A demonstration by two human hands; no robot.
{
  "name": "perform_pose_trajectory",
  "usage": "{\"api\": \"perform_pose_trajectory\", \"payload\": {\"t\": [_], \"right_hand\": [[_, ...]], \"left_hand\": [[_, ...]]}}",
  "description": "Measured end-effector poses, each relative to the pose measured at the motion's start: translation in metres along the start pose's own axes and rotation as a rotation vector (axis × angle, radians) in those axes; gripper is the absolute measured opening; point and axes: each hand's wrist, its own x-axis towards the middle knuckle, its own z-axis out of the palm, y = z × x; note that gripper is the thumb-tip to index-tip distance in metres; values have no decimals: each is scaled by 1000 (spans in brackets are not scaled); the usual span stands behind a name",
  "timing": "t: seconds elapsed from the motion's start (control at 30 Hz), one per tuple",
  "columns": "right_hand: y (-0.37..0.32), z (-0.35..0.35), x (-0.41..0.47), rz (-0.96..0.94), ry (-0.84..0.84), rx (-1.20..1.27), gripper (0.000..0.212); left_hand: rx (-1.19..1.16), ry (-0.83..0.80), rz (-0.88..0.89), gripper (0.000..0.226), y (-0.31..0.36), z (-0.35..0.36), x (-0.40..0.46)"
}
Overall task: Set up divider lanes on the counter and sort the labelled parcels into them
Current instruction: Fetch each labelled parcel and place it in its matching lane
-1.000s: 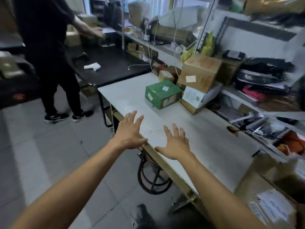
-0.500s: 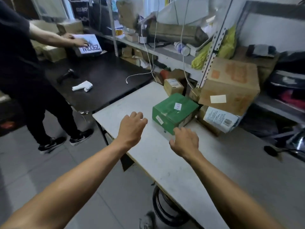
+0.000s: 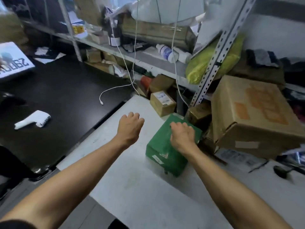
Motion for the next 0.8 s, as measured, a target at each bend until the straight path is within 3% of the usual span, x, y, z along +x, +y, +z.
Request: {"api": "perform_pose_trajectory", "payload": {"t": [0.4,0.5,0.6,0.67,0.73,0.8], "right_hand": [[-4,35,180,287,-120,199,30],[-5,51,207,403,-219,264,35],[-12,63,222,490,-308,322,45],[-18,67,229,554,-389,483,47],[-21,67,235,602,-410,625,59],[-22,66,240,602,-403,712,69]], "left_hand": [[-179,-191,91,45,-60,81,202],[-261,-286,115,64,-65,96,236],[-495,-408,145,102,-70,116,263],[-777,-511,159,118,-71,127,273],[-1061,-581,98,119,-71,136,280],[-1174,-553,-3,111,-74,141,281]]}}
